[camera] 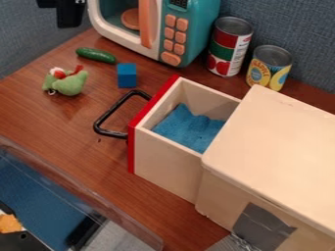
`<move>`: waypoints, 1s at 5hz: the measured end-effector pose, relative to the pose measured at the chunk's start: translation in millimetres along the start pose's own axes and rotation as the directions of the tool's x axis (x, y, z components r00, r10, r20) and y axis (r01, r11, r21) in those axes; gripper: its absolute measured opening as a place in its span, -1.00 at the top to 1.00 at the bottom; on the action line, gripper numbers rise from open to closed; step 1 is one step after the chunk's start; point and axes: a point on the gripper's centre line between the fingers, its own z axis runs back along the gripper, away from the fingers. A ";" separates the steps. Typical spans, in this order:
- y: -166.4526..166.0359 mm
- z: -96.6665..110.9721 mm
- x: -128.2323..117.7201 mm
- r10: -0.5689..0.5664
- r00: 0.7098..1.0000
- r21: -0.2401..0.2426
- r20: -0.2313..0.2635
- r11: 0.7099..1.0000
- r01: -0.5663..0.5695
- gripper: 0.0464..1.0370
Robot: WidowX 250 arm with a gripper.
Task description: Picked the green toy and place it in the open drawer
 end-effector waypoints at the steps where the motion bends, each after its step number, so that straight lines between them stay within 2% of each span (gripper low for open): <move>1: -2.1 -8.6 1.4 -0.004 1.000 -0.028 -0.016 1.000 0.003 -0.93; 3: 33.8 -30.9 -10.4 0.099 0.986 -0.059 0.133 0.994 -0.092 -0.93; 5: 64.2 -65.4 -14.6 0.177 0.968 -0.088 0.176 0.983 -0.164 -0.93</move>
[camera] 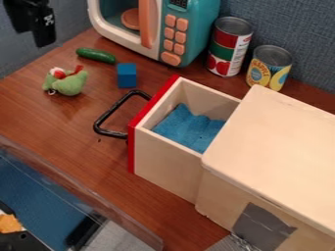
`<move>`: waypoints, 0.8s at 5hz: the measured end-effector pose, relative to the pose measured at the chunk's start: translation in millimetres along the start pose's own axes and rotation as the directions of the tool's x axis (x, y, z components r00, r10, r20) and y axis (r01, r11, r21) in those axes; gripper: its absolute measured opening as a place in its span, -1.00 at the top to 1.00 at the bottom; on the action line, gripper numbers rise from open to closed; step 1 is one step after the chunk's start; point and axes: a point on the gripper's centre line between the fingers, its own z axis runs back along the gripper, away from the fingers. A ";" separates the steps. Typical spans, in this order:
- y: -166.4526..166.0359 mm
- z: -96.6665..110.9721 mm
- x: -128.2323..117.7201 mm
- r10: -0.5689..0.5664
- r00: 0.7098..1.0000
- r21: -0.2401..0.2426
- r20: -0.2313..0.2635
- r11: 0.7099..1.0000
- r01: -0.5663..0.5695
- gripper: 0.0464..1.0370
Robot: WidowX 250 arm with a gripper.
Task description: Picked the green toy and place it in the open drawer
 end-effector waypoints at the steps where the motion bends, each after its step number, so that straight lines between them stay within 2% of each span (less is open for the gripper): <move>1: 8.7 -15.6 -0.1 0.015 1.000 0.028 -0.013 0.999 -0.015 -0.93; 2: 5.1 -25.6 0.5 0.023 1.000 0.040 -0.006 0.999 -0.023 -0.93; 3: -3.3 -41.6 0.4 0.031 0.999 0.020 -0.024 0.999 -0.031 -0.93; 4: -7.5 -44.2 7.8 0.039 0.999 0.024 -0.007 0.999 -0.039 -0.93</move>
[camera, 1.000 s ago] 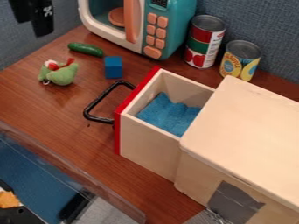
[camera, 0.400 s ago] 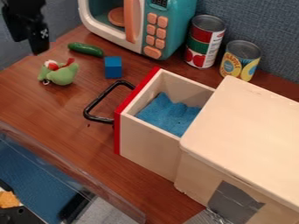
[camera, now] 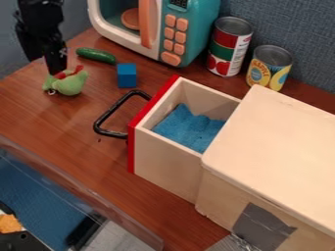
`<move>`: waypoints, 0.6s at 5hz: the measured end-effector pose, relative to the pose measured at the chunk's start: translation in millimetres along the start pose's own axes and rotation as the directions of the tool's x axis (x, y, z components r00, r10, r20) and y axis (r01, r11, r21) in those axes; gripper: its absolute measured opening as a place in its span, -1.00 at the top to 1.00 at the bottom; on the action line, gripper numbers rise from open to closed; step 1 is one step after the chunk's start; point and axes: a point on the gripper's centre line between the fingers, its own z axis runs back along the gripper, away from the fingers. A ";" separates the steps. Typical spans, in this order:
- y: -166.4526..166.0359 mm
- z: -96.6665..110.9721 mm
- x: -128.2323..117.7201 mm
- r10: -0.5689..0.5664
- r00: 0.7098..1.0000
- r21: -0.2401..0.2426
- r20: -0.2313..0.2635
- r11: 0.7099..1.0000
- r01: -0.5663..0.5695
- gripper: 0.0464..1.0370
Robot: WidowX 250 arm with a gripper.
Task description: Picked the green toy and place it in the open drawer
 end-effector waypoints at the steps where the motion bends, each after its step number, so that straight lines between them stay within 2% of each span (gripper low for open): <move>1: -1.5 -13.3 0.9 0.028 1.000 -0.025 -0.014 0.999 -0.028 -0.93; 3: 11.6 -41.8 10.4 0.063 0.996 0.003 -0.063 0.998 -0.063 -0.87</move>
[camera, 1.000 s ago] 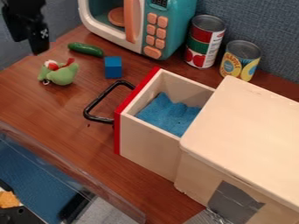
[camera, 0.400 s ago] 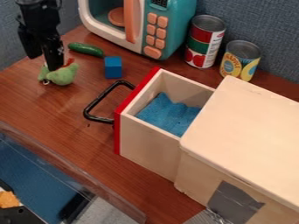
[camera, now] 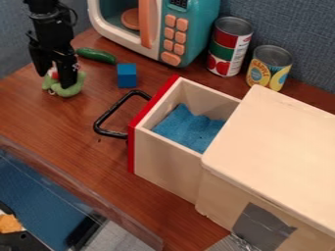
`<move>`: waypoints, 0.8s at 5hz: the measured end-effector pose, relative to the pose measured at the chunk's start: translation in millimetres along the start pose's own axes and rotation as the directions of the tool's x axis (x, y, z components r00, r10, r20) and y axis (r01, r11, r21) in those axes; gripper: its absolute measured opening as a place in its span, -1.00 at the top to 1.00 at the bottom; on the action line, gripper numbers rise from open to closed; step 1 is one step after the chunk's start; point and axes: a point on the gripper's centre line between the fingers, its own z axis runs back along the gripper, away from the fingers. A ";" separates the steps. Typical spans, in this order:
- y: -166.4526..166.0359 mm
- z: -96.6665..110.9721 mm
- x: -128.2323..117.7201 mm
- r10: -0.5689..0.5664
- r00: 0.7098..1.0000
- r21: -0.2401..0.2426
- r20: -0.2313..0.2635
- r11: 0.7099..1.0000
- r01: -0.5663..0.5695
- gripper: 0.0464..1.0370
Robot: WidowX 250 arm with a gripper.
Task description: Picked the green toy and place it in the open drawer
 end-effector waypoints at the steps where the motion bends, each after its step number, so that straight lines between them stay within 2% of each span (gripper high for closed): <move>1: 3.5 -4.2 -0.4 0.046 0.999 0.011 -0.010 0.999 -0.046 -0.50; 2: 4.5 1.5 -1.7 0.075 0.997 -0.004 0.011 0.997 -0.075 -0.26; 3: 0.5 16.2 -9.4 0.083 0.996 -0.049 0.018 0.995 -0.082 0.10; 4: -11.1 65.1 -11.1 0.062 0.995 -0.081 0.075 0.995 -0.056 0.40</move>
